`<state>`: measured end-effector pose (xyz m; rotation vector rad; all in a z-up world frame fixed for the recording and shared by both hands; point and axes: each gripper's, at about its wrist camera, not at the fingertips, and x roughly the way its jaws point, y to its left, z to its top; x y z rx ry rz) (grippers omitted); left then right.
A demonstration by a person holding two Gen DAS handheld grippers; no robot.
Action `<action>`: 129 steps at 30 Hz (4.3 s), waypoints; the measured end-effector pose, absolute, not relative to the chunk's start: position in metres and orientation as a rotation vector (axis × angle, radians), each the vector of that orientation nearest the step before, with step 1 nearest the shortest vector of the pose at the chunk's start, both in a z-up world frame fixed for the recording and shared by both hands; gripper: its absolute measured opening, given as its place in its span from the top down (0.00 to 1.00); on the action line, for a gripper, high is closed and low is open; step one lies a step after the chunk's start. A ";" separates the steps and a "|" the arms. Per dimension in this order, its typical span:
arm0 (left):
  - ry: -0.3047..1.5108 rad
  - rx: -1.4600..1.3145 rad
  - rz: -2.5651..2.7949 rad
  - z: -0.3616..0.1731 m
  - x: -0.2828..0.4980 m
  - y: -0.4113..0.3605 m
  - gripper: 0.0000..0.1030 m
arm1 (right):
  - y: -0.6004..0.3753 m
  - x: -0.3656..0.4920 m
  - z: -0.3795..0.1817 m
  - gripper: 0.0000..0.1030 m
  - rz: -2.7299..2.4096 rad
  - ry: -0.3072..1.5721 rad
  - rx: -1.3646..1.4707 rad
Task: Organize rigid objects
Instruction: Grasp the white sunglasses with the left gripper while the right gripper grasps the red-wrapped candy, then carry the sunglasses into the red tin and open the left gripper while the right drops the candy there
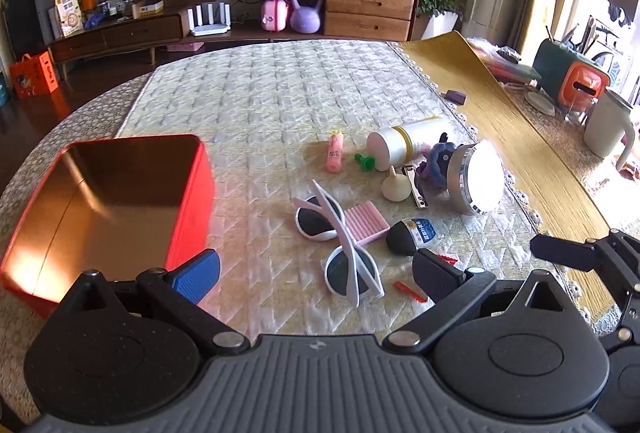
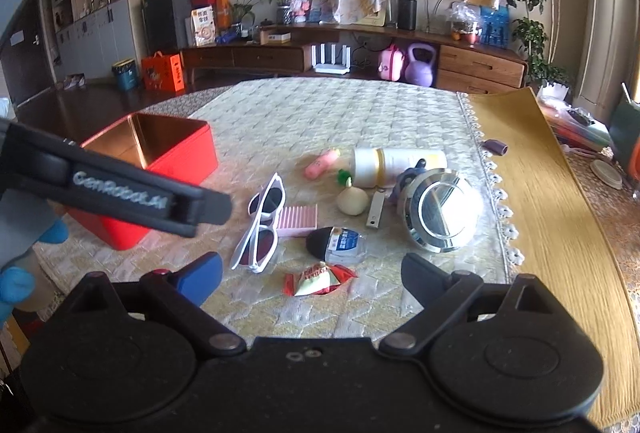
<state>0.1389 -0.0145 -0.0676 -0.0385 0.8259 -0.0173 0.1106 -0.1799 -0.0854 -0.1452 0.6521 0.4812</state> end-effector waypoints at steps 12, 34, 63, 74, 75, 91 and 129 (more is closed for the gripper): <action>0.961 -0.076 -0.051 -0.113 0.180 -0.020 0.00 | -0.170 0.136 -0.119 0.26 0.514 0.723 -0.194; 0.969 -0.112 -0.071 -0.127 0.194 -0.019 0.52 | -0.163 0.144 -0.136 0.40 0.532 0.723 -0.212; 0.926 -0.114 -0.049 -0.110 0.166 0.000 0.61 | -0.167 0.130 -0.118 0.81 0.476 0.683 -0.190; 0.905 -0.199 -0.040 -0.088 0.158 0.025 0.79 | -0.160 0.117 -0.092 0.81 0.493 0.635 -0.186; 0.904 -0.208 -0.038 -0.087 0.158 0.028 0.79 | -0.159 0.116 -0.090 0.81 0.495 0.632 -0.190; 0.759 -0.294 -0.040 -0.027 0.137 0.073 0.79 | -0.126 0.113 -0.041 0.81 0.582 0.562 -0.223; 0.885 -0.300 0.129 -0.092 0.184 0.225 0.78 | 0.080 0.226 -0.104 0.81 0.744 0.895 -0.381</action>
